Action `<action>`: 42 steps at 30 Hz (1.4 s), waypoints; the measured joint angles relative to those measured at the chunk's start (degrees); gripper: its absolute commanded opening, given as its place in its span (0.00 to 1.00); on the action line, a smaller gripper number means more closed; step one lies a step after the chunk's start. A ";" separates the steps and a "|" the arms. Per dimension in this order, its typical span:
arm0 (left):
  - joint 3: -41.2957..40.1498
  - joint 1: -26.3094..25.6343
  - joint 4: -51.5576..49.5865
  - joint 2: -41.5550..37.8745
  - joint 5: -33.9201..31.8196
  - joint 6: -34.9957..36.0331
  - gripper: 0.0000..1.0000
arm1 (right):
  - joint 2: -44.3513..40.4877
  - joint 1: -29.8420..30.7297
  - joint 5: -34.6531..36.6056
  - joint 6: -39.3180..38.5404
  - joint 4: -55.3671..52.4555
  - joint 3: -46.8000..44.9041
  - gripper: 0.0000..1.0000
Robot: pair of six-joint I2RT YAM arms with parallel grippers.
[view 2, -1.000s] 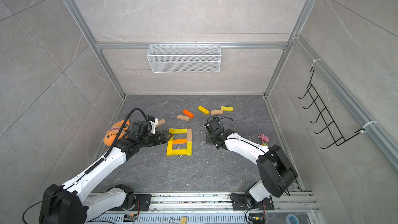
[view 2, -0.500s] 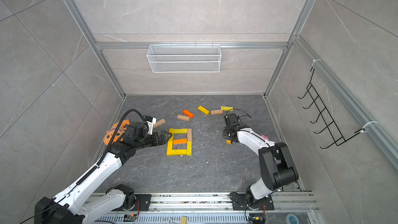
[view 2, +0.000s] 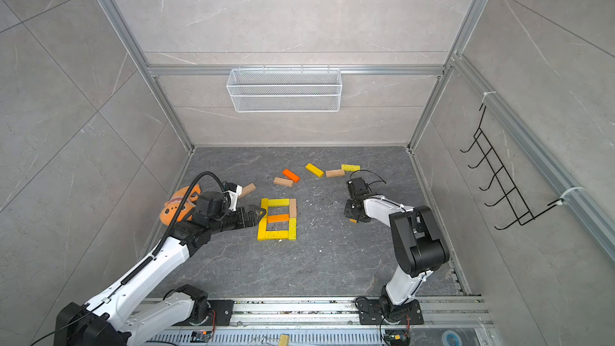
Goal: Assemble the number 8 with building blocks
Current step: Pick up the building block from the center of the board, then place the building block at the center of the board.
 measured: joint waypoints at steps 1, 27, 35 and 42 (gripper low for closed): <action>-0.13 0.00 0.07 0.00 0.00 0.00 1.00 | 0.09 -0.07 0.13 -0.09 0.13 0.02 0.36; -2.23 0.00 2.12 0.07 0.04 -0.81 1.00 | 3.43 15.56 1.29 -2.95 -3.58 13.90 0.22; -2.73 0.00 2.21 -0.17 0.04 -0.85 1.00 | 8.98 17.88 0.83 -3.23 -5.35 18.60 0.23; -3.15 0.00 2.23 -0.20 0.02 -1.09 1.00 | 11.61 18.82 0.87 -2.40 -6.47 21.09 0.23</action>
